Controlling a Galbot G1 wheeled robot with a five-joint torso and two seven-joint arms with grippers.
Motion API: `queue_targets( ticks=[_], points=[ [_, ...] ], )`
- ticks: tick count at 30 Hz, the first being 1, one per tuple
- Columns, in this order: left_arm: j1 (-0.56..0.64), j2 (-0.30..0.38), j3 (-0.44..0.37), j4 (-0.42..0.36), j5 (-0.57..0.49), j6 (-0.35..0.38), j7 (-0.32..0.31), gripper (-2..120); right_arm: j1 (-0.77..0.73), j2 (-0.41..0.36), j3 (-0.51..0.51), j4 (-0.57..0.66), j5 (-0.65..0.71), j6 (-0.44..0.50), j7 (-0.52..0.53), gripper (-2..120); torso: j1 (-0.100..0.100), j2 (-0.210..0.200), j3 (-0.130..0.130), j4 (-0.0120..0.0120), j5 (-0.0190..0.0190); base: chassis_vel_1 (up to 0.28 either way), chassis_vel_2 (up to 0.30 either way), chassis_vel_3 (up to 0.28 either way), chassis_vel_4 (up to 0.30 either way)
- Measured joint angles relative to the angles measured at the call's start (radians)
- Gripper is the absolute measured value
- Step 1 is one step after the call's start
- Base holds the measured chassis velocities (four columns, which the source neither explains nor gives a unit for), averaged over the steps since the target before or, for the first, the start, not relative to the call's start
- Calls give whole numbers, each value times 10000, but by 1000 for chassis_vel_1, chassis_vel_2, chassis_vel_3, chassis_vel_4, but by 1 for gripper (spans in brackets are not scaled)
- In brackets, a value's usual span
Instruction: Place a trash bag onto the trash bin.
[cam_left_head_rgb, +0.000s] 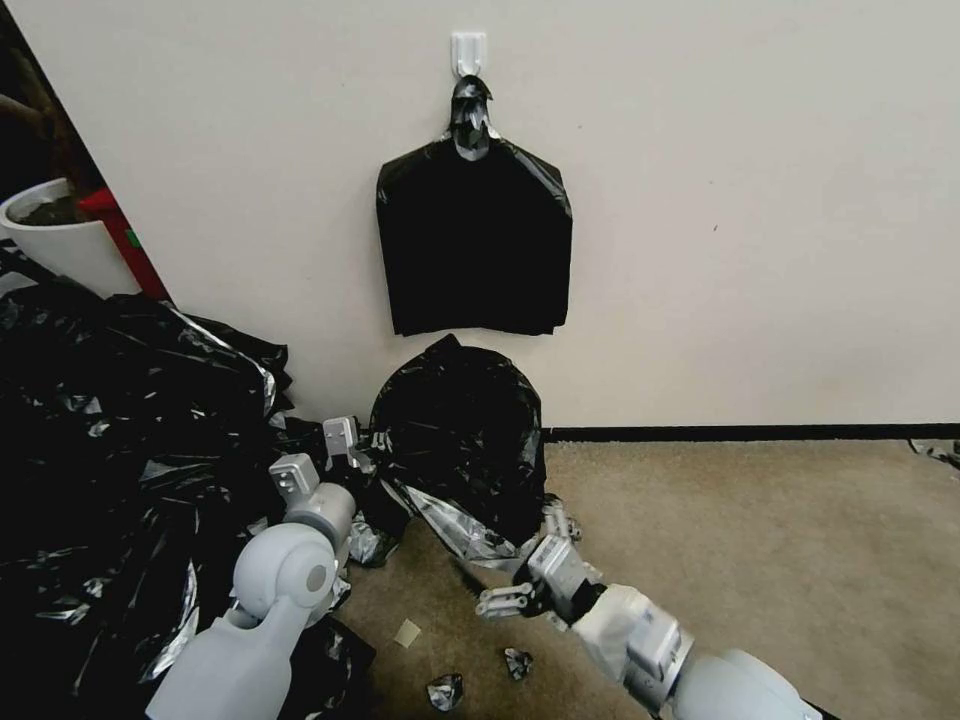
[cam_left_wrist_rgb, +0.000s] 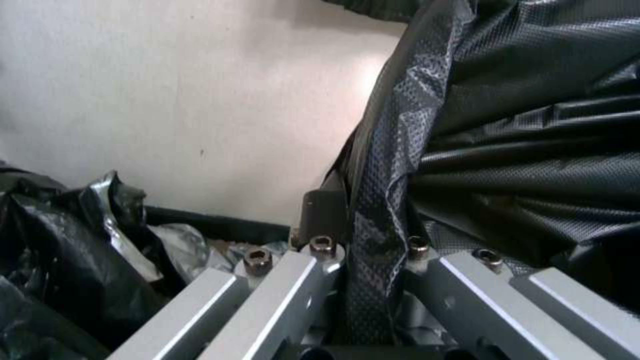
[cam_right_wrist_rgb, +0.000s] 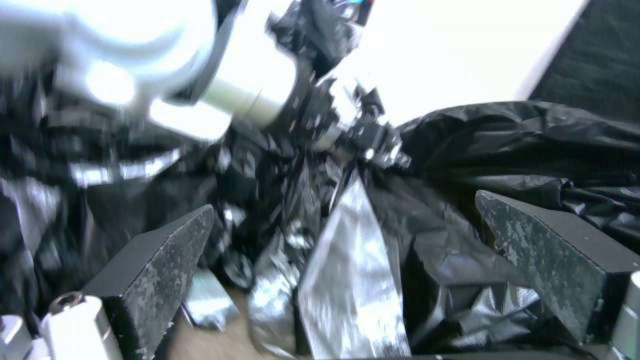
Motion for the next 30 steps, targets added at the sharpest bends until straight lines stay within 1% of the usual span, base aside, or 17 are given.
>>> queue_targets(
  ticks=[2, 3, 4, 7, 8, 10, 11, 12, 13, 14, 17, 19, 22, 24, 26, 28, 30],
  points=[
    [7, 6, -39, -63, -53, 0, -31, 3, 140, 111, 32, -298, -1414, -20, -22, 100, 0, 0, 0, -1, 1, 0, 0, 0, 0],
    [7, 6, -39, -63, -53, 0, -31, 3, 140, 111, 32, -298, -1414, -20, -22, 100, 0, 0, 0, -1, 1, 0, 0, 0, 0],
    [10, 9, -60, -108, -120, 0, -67, 3, 242, 182, 41, -431, -2010, -116, 15, 99, 0, 0, 0, 0, 1, 0, 0, 0, 0],
    [10, 26, -107, -227, -306, 5, -209, 2, 435, 303, 5, -586, -2681, -329, 273, 88, 0, 0, 0, 0, 1, 0, 0, 0, 0],
    [10, 26, -107, -227, -306, 5, -209, 2, 435, 303, 5, -586, -2681, -329, 273, 88, 0, 0, 0, 0, 1, 0, 0, 0, 0],
    [11, 58, -144, -299, -353, 9, -273, 2, 524, 336, -72, -619, -2731, -395, 502, 78, 0, 0, 0, 0, 1, 0, 0, 0, 0],
    [11, 58, -144, -299, -353, 9, -273, 2, 524, 336, -72, -619, -2731, -395, 502, 78, 0, 0, 0, 0, 1, 0, 0, 0, 0],
    [14, 68, -155, -319, -360, 9, -300, 2, 535, 337, -100, -627, -2726, -398, 567, 71, 0, 0, 0, 0, 1, 0, 0, 0, 0],
    [17, 74, -166, -340, -371, 10, -335, 2, 534, 338, -126, -641, -2714, -383, 627, 67, 0, 0, 0, 0, 1, 0, 0, 0, 0],
    [17, 74, -166, -340, -371, 10, -335, 2, 534, 338, -126, -641, -2714, -383, 627, 67, 0, 0, 0, 0, 1, 0, 0, 0, 0],
    [41, 51, -192, -404, -390, 14, -430, 2, 487, 381, -170, -727, -2691, -295, 749, 51, 0, 0, 0, 0, 1, 0, 0, 0, 0],
    [59, 38, -193, -421, -391, 16, -449, 2, 476, 391, -179, -748, -2686, -294, 749, 48, 0, 0, 0, 0, 1, 0, 0, 0, 0],
    [142, -14, -198, -501, -392, 24, -534, 2, 457, 414, -265, -838, -2656, -307, 744, 33, 0, 0, 0, 0, 1, 0, 0, 0, 0],
    [162, -20, -199, -519, -392, 23, -550, 2, 454, 418, -290, -850, -2639, -310, 736, 30, 0, 0, 0, 0, 1, 0, 0, 0, 0],
    [230, -31, -225, -605, -391, 25, -628, 2, 456, 454, -395, -893, -2535, -296, 603, 18, 0, 0, 0, 0, 1, 0, 0, 0, 0],
    [250, -32, -232, -637, -390, 27, -645, 2, 470, 473, -416, -915, -2487, -255, 500, 15, 0, 0, 0, 0, 0, 0, 0, 0, 0],
    [308, -34, -252, -738, -395, 60, -684, 2, 611, 586, -472, -1052, -2310, -32, 9, 5, 0, 0, 0, 0, 0, 0, 0, 0, 0]
  ],
)
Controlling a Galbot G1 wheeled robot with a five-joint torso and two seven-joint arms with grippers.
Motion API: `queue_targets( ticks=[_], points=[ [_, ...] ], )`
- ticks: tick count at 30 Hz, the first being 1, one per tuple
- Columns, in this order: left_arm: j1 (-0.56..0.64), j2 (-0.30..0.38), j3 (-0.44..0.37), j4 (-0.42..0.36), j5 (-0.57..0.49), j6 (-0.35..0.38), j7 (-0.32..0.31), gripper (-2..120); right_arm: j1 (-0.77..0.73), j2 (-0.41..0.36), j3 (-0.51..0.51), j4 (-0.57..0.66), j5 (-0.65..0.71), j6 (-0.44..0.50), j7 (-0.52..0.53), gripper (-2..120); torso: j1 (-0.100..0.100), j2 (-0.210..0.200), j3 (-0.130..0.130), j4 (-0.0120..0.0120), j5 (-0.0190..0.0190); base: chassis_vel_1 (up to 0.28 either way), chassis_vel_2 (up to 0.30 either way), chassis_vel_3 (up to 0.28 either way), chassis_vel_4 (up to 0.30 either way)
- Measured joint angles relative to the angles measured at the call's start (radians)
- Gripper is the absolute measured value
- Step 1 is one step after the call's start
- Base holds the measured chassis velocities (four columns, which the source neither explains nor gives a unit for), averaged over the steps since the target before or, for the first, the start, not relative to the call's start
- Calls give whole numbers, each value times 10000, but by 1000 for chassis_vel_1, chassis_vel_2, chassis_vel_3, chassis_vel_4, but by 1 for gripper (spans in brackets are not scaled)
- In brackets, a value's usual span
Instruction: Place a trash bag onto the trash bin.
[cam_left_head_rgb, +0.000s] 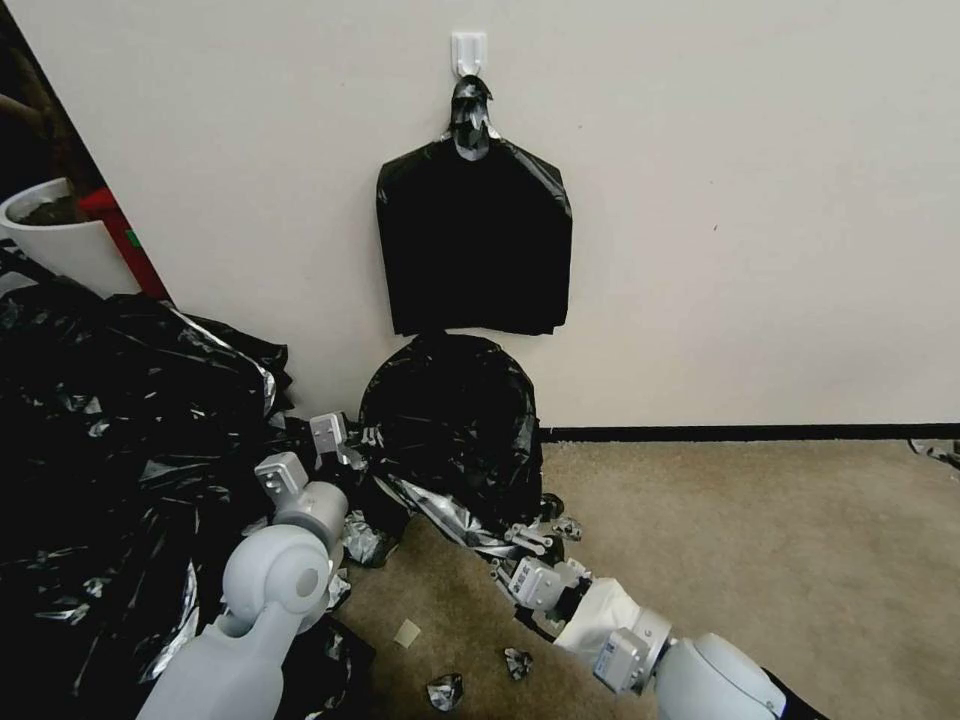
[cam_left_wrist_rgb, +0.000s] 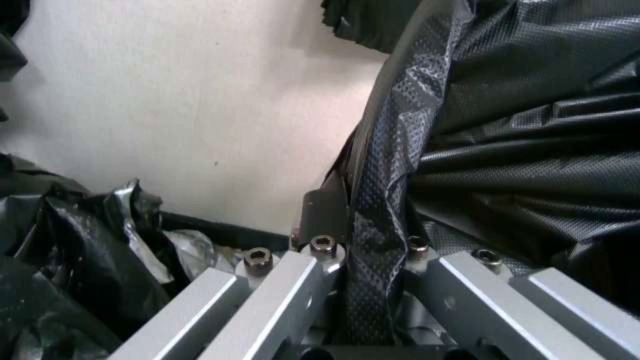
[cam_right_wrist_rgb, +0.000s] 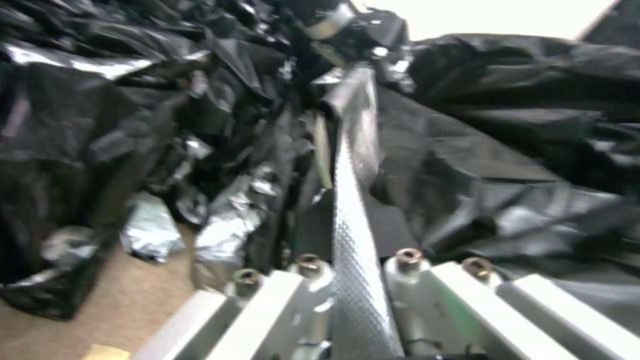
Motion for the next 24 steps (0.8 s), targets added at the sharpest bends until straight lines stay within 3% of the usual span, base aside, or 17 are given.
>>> queue_targets(
  ticks=[11, 15, 24],
  points=[
    [364, -168, 93, -529, -173, 328, -153, 2, 1023, 1077, -445, -1447, 472, 621, -2178, 0, 0, 0, 1, 1, 0, 0, 0, 0, 0],
    [592, -224, 122, -890, -310, 518, -208, 2, 1387, 1665, -422, -2480, -570, 678, -2540, 0, 0, 0, 1, 1, 0, 0, 0, 0, 0],
    [880, -229, 99, -1352, -428, 824, -259, 2, 1837, 1962, 425, -3921, -2926, 755, -2289, 0, 0, 0, 1, 0, 1, 0, 0, 0, 0]
  ],
)
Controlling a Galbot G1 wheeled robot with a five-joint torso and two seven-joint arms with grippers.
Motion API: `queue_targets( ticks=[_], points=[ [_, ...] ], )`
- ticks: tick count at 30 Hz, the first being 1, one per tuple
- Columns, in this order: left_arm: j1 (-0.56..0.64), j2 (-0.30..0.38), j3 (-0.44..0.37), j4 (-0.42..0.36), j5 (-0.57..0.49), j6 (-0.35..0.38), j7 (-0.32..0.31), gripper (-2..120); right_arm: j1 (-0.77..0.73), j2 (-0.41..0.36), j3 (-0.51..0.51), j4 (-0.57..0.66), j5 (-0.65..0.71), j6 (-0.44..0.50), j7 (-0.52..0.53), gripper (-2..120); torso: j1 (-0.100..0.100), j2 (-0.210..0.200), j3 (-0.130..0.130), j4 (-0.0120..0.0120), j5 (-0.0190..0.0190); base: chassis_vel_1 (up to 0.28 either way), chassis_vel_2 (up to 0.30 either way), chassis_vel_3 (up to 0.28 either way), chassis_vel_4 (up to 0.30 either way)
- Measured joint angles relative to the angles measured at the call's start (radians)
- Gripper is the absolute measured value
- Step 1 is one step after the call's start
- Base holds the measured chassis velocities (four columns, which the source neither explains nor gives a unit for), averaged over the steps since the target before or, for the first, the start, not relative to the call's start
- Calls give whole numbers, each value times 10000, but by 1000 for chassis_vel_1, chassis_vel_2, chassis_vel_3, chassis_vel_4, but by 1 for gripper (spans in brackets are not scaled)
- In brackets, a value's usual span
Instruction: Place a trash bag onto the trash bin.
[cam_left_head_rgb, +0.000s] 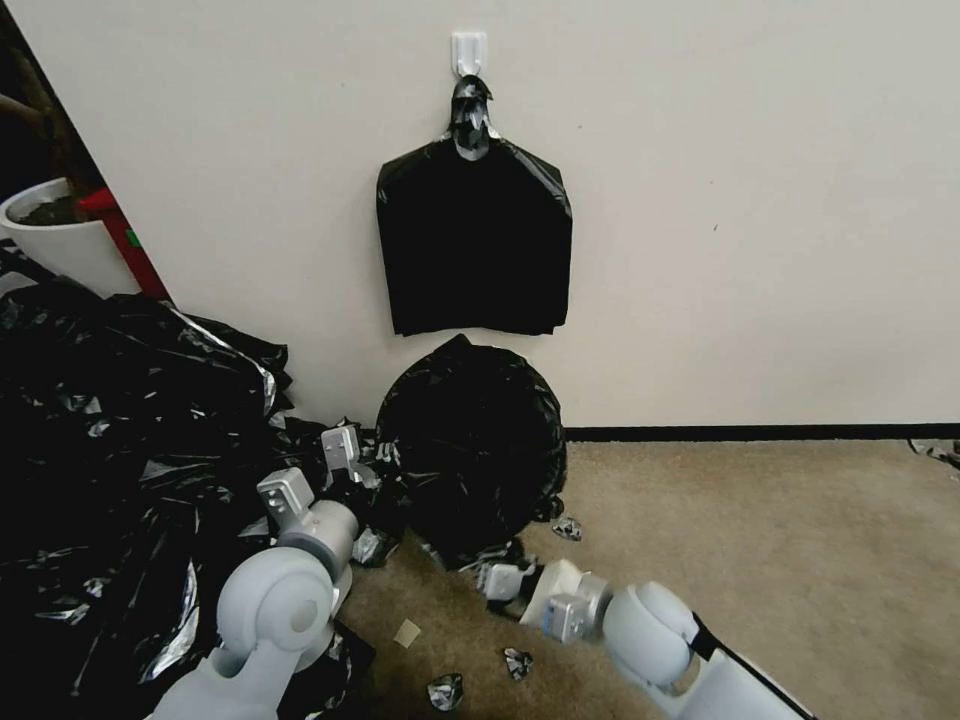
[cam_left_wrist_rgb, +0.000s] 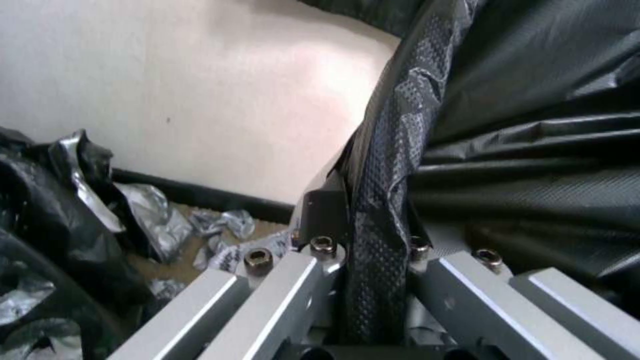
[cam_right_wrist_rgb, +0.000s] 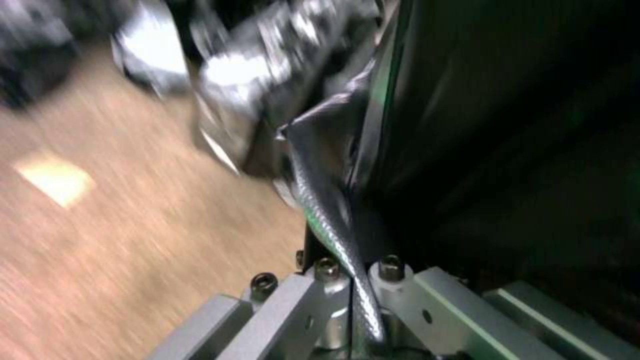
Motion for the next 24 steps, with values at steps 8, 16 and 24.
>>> queue_targets(
  ticks=[8, 16, 24],
  points=[
    [-74, -12, -21, 78, 2, 0, -1, 2, -127, -74, 676, 113, -1521, -217, -317, 7, 0, 0, 0, -1, -1, 0, 0, 0, 0],
    [-340, 113, -120, 495, -6, -339, 40, 2, -72, -502, 1011, -180, 1590, 2065, -2896, 37, 0, 0, 0, 1, 1, 0, 0, 0, 0],
    [-439, 181, -155, 736, -28, -573, 75, 2, -292, -941, 1963, -264, 4635, 3463, -5397, 63, 0, 0, 0, -1, 1, 0, 0, 0, 0]
  ],
)
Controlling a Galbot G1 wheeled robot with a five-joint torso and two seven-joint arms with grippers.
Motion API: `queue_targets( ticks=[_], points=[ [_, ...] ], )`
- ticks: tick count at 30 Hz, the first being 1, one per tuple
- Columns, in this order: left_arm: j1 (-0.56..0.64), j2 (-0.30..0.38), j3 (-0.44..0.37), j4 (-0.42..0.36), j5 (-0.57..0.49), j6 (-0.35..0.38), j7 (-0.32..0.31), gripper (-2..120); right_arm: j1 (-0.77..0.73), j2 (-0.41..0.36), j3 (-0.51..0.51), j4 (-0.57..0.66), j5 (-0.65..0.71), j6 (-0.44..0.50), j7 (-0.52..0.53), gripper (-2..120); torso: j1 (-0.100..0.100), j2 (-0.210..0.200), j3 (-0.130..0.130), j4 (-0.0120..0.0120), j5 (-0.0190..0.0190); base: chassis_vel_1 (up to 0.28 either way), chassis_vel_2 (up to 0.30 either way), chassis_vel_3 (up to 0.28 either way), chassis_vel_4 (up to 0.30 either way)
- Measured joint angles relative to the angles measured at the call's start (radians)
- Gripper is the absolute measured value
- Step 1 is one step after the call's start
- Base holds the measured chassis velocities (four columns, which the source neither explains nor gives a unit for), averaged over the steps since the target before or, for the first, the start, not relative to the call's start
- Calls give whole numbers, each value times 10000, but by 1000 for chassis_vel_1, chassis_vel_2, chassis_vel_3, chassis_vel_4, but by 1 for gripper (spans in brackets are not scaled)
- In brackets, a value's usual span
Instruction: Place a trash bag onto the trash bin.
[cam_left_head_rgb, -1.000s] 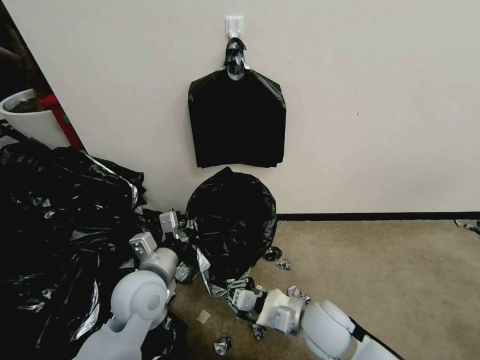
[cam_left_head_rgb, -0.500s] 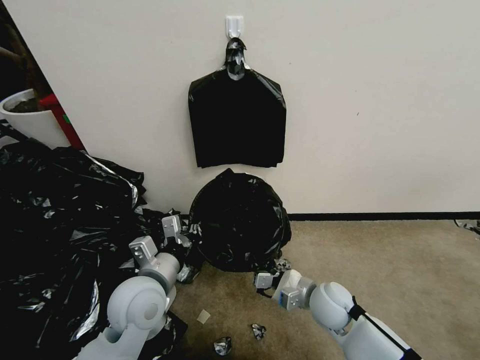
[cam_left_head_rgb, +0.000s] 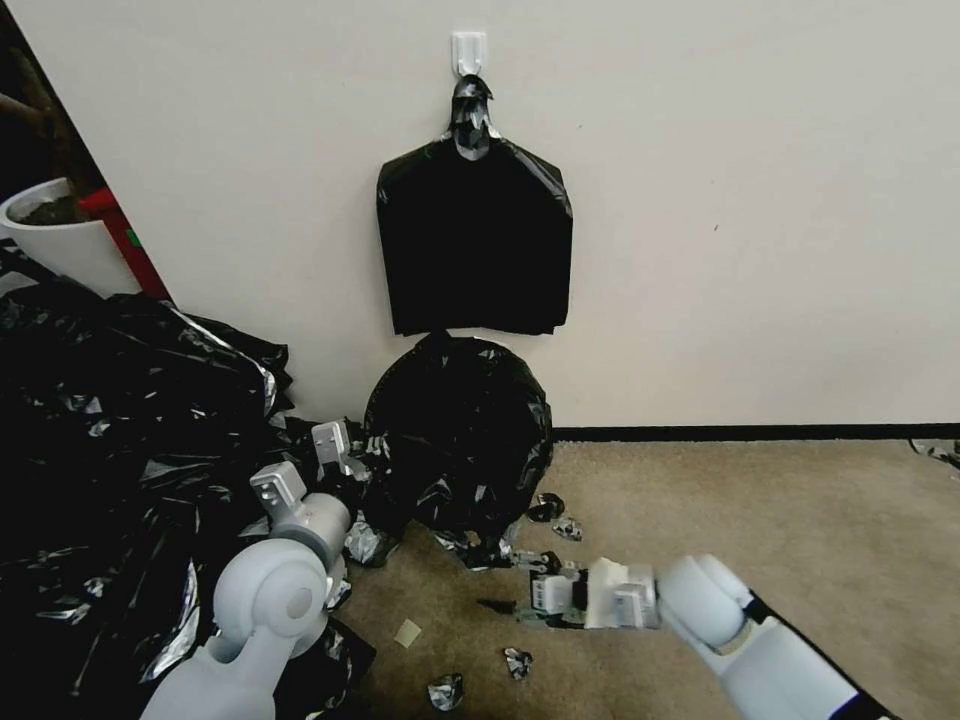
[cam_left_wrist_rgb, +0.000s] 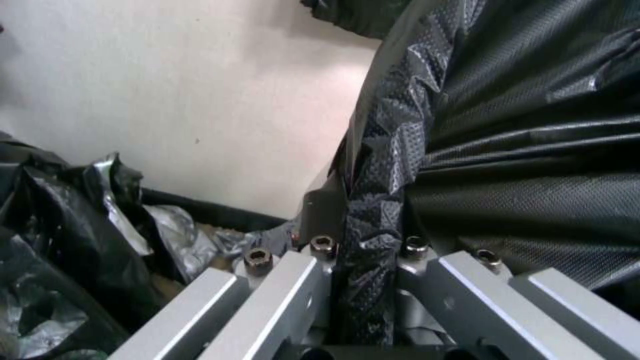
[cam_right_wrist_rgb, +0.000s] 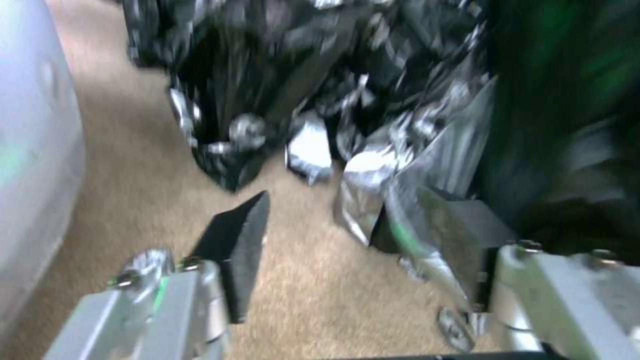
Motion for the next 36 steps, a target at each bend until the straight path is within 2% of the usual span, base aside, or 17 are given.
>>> queue_targets(
  ticks=[6, 7, 8, 10, 14, 16, 19, 20, 21, 23, 24, 27, 28, 29, 31, 33, 36],
  points=[
    [-134, -34, 37, 324, 16, -391, 17, 2, -211, -409, 967, 738, 3059, -12, -2143, 87, 0, 0, 0, -1, -3, 0, 0, 0, 0],
    [-134, -34, 37, 324, 16, -391, 17, 2, -211, -409, 967, 738, 3059, -12, -2143, 87, 0, 0, 0, -1, -3, 0, 0, 0, 0],
    [-135, -36, 48, 335, 16, -403, 22, 2, -223, -463, 978, 851, 3805, -142, -2230, 92, 0, 0, -1, 0, -2, 0, 0, 0, 0],
    [-136, -55, 96, 347, 17, -494, 51, 2, -236, -514, 722, 1204, 5660, -618, -1669, 95, 0, 0, -1, 0, -2, 0, 0, 0, 0],
    [-121, -129, 165, 433, 152, -775, 236, 2, -177, -408, 383, 1633, 6833, -1117, -587, 84, 0, 0, -1, 0, -2, 0, 0, 0, 0],
    [-21, -234, 268, 569, 476, -1297, 529, 2, -81, -222, 14, 1996, 7282, -1568, 534, 76, 0, 0, 0, 0, -3, 0, 0, 0, 0],
    [309, -523, 431, 715, 952, -2107, 1074, 2, -20, 190, -895, 2658, 7073, -2383, 3391, 61, 0, 0, 0, 2, -4, 0, 0, 0, 0],
    [309, -523, 431, 715, 952, -2107, 1074, 2, -20, 190, -895, 2658, 7073, -2383, 3391, 61, 0, 0, 0, 2, -4, 0, 0, 0, 0],
    [376, -581, 452, 742, 1030, -2269, 1154, 2, -18, 295, -1158, 2861, 6855, -2713, 4347, 59, -1, 0, -1, 1, -3, 0, 0, 0, 0],
    [579, -736, 497, 858, 1370, -2819, 1505, 2, 28, 736, -2103, 3492, 6219, -4069, 7468, 46, -1, 0, 0, 1, -3, 0, 0, 0, 0],
    [579, -736, 497, 858, 1370, -2819, 1505, 2, 28, 736, -2103, 3492, 6219, -4069, 7468, 46, -1, 0, 0, 1, -3, 0, 0, 0, 0],
    [833, -843, 527, 928, 1623, -3157, 1812, 2, 183, 1533, -3060, 3872, 6030, -5592, 11133, 32, 0, 0, -1, 2, -5, 0, 0, 0, 0],
    [833, -843, 527, 928, 1623, -3157, 1812, 2, 183, 1533, -3060, 3872, 6030, -5592, 11133, 32, 0, 0, -1, 2, -5, 0, 0, 0, 0],
    [911, -875, 548, 954, 1734, -3259, 1890, 2, 268, 1856, -3354, 3876, 6068, -6040, 12259, 28, 0, 0, -1, 1, -3, 0, 0, 0, 0],
    [1012, -912, 571, 1052, 2077, -3513, 2056, 2, 415, 2292, -3674, 3783, 6102, -6442, 13422, 20, 0, 0, -1, 2, -4, 0, 0, 0, 0],
    [1049, -925, 576, 1111, 2265, -3653, 2137, 2, 488, 2515, -3823, 3703, 6099, -6664, 13925, 14, 0, 0, -1, 1, -5, 0, 0, 0, 0],
    [1124, -962, 605, 1234, 2797, -4003, 2307, 2, 765, 3156, -4171, 3336, 6054, -7419, 15433, 2, -1, 0, -1, 2, -4, 0, 0, 0, 0]
  ],
)
